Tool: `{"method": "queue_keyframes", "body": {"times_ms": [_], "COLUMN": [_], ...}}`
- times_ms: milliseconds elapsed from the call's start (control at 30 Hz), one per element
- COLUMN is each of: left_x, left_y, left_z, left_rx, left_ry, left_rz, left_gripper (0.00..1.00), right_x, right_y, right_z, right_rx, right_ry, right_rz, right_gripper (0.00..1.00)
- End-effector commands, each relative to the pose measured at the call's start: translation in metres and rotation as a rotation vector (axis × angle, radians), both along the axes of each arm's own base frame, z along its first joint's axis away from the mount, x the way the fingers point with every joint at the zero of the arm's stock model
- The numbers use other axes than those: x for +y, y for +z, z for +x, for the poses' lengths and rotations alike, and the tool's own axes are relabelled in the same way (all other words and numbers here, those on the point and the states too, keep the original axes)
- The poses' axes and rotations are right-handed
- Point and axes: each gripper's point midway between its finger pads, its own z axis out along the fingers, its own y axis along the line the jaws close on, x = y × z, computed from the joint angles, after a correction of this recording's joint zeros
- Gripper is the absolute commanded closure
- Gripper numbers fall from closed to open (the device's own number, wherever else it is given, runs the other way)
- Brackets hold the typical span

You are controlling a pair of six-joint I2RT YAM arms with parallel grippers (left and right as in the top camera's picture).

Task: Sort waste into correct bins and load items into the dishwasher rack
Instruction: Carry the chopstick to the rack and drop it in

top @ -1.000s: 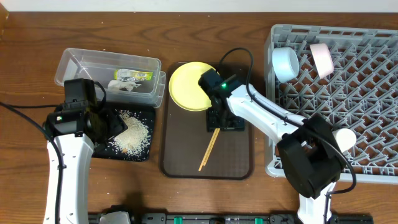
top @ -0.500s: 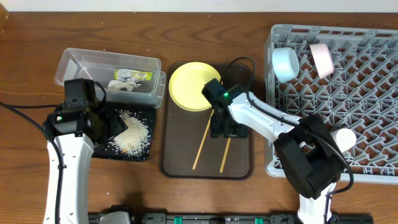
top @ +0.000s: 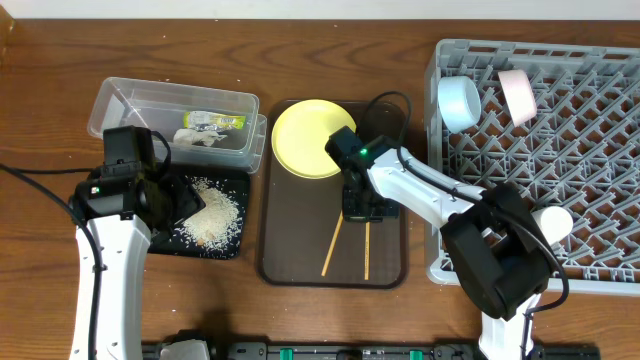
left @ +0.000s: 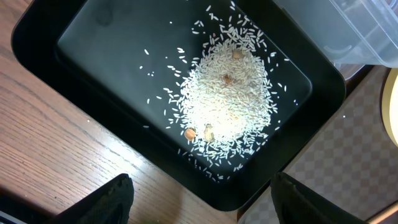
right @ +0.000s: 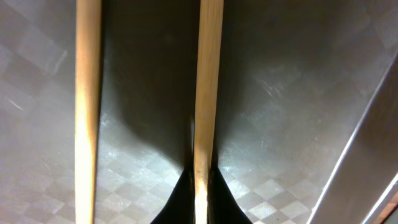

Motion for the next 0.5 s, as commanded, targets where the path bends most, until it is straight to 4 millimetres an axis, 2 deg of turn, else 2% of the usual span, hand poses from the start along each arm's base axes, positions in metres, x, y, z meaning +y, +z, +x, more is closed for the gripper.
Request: {"method": "queue_keyframes", "body": {"times_ms": [0, 67, 100, 233, 300, 333, 467], "left_x": [0.002, 0.002, 0.002, 0.002, 0.002, 0.002, 0.002], "left_y": [-0.001, -0.001, -0.001, -0.001, -0.001, -0.001, -0.001], "left_z": [-0.002, -0.002, -0.002, -0.002, -0.002, -0.002, -0.002], "left_rx": [0.005, 0.005, 0.005, 0.005, 0.005, 0.005, 0.004], "left_ry": [0.012, 0.012, 0.012, 0.012, 0.012, 0.012, 0.012], "left_rz": [0.003, 0.002, 0.003, 0.002, 0.002, 0.002, 0.002], "left_gripper": [0.26, 0.26, 0.26, 0.26, 0.26, 0.26, 0.26], "right_x": [-0.012, -0.016, -0.018, -0.031, -0.046, -0.062, -0.106], "right_y": [0.008, 0.024, 0.048, 0.102, 0.125, 0.142, 0.159], "right_z": [0.006, 0.016, 0.029, 0.048, 0.053, 0.054, 0.05], "right_rx": [-0.012, -0.048, -0.105, -0.235, -0.293, -0.329, -0.337], "right_ry": [-0.005, 0.001, 0.038, 0.127, 0.131, 0.129, 0.088], "right_rz": [-0.003, 0.023, 0.071, 0.142, 0.154, 0.156, 0.11], "right_gripper": [0.99, 0.99, 0.99, 0.99, 0.99, 0.99, 0.99]}}
